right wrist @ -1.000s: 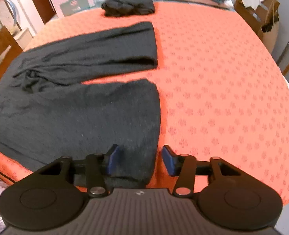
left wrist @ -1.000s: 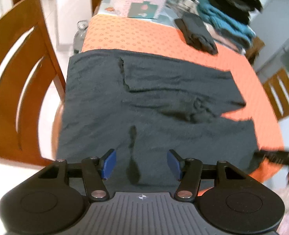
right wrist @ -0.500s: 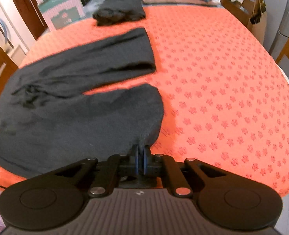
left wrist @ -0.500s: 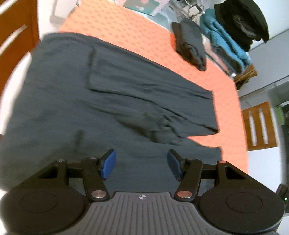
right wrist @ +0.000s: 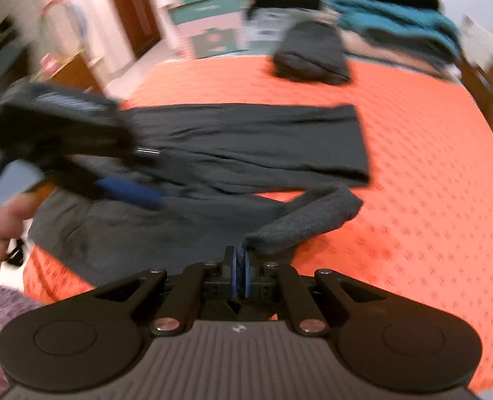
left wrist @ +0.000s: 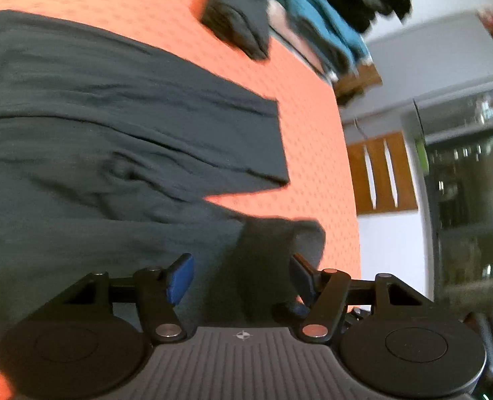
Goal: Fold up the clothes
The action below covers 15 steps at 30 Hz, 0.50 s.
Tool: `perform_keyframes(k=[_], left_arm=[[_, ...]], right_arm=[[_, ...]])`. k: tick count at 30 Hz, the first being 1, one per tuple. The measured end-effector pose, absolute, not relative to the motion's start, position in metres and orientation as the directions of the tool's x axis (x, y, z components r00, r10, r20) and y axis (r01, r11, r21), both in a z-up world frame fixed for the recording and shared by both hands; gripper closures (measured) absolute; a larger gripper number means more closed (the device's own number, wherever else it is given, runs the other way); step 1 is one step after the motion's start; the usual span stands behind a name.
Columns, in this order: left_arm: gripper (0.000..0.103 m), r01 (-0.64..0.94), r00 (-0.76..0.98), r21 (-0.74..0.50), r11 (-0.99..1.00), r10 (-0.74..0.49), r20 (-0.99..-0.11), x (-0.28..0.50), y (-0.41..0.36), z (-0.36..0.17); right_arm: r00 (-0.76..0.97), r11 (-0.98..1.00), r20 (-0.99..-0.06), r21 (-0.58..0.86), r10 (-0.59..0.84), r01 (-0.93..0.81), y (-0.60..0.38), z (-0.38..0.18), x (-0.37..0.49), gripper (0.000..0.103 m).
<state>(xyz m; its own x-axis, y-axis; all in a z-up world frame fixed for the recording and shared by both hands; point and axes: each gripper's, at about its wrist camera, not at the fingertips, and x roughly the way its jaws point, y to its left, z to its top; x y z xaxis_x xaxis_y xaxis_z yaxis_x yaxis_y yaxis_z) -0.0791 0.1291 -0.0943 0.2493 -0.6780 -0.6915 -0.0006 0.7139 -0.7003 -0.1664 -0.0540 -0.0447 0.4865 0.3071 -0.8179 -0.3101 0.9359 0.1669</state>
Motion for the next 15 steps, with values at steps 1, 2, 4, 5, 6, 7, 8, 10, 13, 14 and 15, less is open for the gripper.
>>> perform_keyframes(k=[1,2,4,5,6,7,8,10,13,14,15], left_arm=[[0.037,0.017,0.234,-0.704,0.71,-0.687,-0.688,-0.079,0.123,-0.096],[0.037,0.026,0.226,-0.704,0.71,-0.69,-0.687,-0.08,0.12,-0.096],[0.037,0.041,0.212,-0.703,0.709,-0.694,-0.688,-0.081,0.114,-0.097],[0.037,0.04,0.216,-0.699,0.714,-0.689,-0.692,-0.082,0.114,-0.098],[0.039,0.034,0.225,-0.693,0.72,-0.681,-0.697,-0.084,0.116,-0.098],[0.043,0.025,0.241,-0.685,0.729,-0.669,-0.703,-0.085,0.119,-0.099],[0.049,0.018,0.263,-0.676,0.737,-0.656,-0.708,-0.086,0.123,-0.098],[0.086,0.003,0.303,-0.66,0.751,-0.63,-0.715,-0.088,0.132,-0.097],[0.095,-0.025,0.353,-0.64,0.768,-0.592,-0.725,-0.094,0.148,-0.095],[0.096,-0.035,0.365,-0.632,0.774,-0.579,-0.729,-0.096,0.153,-0.095],[0.096,-0.043,0.375,-0.625,0.779,-0.567,-0.733,-0.098,0.159,-0.094]], right_arm=[[0.481,0.925,-0.817,0.156,0.318,-0.346,-0.046,-0.043,-0.167,0.097],[0.474,0.913,-0.817,0.146,0.328,-0.381,-0.039,-0.042,-0.167,0.097],[0.457,0.888,-0.816,0.139,0.353,-0.438,-0.027,-0.04,-0.166,0.097],[0.447,0.874,-0.815,0.141,0.369,-0.464,-0.021,-0.04,-0.166,0.097],[0.44,0.864,-0.812,0.147,0.384,-0.482,-0.018,-0.039,-0.166,0.097],[0.433,0.853,-0.808,0.152,0.398,-0.499,-0.014,-0.038,-0.166,0.097],[0.426,0.841,-0.805,0.158,0.413,-0.517,-0.01,-0.037,-0.166,0.097],[0.411,0.818,-0.798,0.169,0.441,-0.55,-0.003,-0.034,-0.165,0.097],[0.39,0.793,-0.795,0.179,0.466,-0.583,0.005,-0.033,-0.164,0.097],[0.388,0.789,-0.793,0.18,0.47,-0.587,0.006,-0.032,-0.163,0.097],[0.382,0.784,-0.791,0.188,0.478,-0.591,0.006,-0.031,-0.161,0.096]])
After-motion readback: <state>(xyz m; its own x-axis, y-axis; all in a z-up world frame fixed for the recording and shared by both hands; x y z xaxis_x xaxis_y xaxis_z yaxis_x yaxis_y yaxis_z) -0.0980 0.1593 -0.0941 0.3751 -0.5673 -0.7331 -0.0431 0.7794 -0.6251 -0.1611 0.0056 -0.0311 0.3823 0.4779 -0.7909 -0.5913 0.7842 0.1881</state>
